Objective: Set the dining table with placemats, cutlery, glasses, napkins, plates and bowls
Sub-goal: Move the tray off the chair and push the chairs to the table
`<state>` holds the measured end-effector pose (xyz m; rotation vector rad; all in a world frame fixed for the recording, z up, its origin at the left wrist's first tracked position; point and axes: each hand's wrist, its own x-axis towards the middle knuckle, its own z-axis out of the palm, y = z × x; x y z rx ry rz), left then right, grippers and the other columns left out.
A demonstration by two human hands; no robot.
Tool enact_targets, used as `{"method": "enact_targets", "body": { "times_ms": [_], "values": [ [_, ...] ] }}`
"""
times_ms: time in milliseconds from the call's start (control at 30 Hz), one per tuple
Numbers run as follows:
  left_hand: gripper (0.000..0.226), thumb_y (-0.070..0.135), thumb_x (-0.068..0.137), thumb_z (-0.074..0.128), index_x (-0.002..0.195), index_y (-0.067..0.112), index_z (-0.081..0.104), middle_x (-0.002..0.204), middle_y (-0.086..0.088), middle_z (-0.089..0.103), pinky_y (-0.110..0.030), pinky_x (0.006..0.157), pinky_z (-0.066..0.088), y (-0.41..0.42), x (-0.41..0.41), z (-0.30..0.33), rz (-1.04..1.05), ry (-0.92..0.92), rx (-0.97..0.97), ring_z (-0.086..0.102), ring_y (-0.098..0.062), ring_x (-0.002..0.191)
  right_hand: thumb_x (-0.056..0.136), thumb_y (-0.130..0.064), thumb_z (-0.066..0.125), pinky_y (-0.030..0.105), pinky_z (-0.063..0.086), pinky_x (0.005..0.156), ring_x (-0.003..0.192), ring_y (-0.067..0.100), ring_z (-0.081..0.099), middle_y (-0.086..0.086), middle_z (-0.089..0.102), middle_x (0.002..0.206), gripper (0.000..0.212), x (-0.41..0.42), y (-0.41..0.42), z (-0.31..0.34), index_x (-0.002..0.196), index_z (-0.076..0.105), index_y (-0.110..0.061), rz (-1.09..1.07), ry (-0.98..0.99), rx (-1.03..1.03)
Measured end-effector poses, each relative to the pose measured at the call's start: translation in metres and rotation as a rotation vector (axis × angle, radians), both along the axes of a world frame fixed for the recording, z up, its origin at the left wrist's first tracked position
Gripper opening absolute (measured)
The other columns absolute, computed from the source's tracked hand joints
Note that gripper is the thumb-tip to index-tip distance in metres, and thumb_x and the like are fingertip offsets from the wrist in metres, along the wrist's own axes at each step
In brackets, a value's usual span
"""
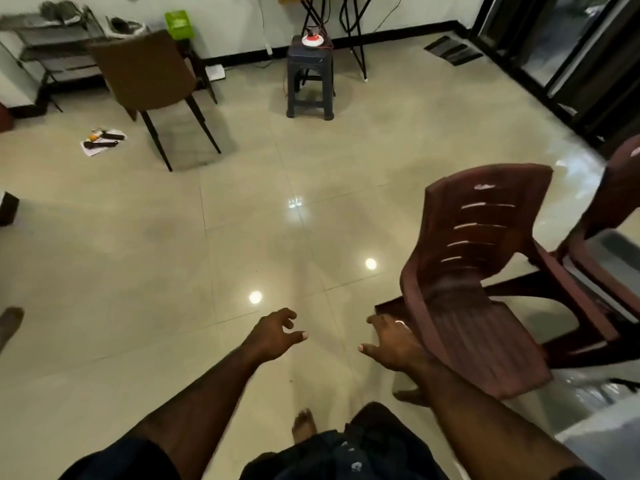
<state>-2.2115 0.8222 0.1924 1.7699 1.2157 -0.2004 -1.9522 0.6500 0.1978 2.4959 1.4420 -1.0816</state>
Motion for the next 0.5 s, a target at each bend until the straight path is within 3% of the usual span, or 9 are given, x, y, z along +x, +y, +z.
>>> {"method": "enact_targets", "body": {
  "times_ms": [300,500],
  "values": [
    [0.053,0.051,0.084,0.084,0.127,0.025,0.069,0.112,0.011,0.07,-0.033,0.09,0.057,0.166,0.061,-0.012,0.082,0.053,-0.001,0.068,-0.012,0.101,0.091,-0.063,0.063,0.035,0.052,0.098,0.121,0.022,0.061,0.002,0.063,0.135,0.061,0.097,0.175,-0.052,0.139,0.056,-0.026,0.029,0.126,-0.085],
    [0.046,0.049,0.087,0.082,0.123,0.024,0.068,0.106,0.01,0.071,-0.033,0.086,0.055,0.292,0.138,0.017,0.203,0.029,0.053,0.068,-0.013,0.098,0.088,-0.067,0.063,0.033,0.053,0.09,0.108,0.018,0.065,-0.003,0.069,0.124,0.054,0.181,0.297,-0.031,0.128,0.063,-0.03,0.093,0.133,-0.127]
  ]
}}
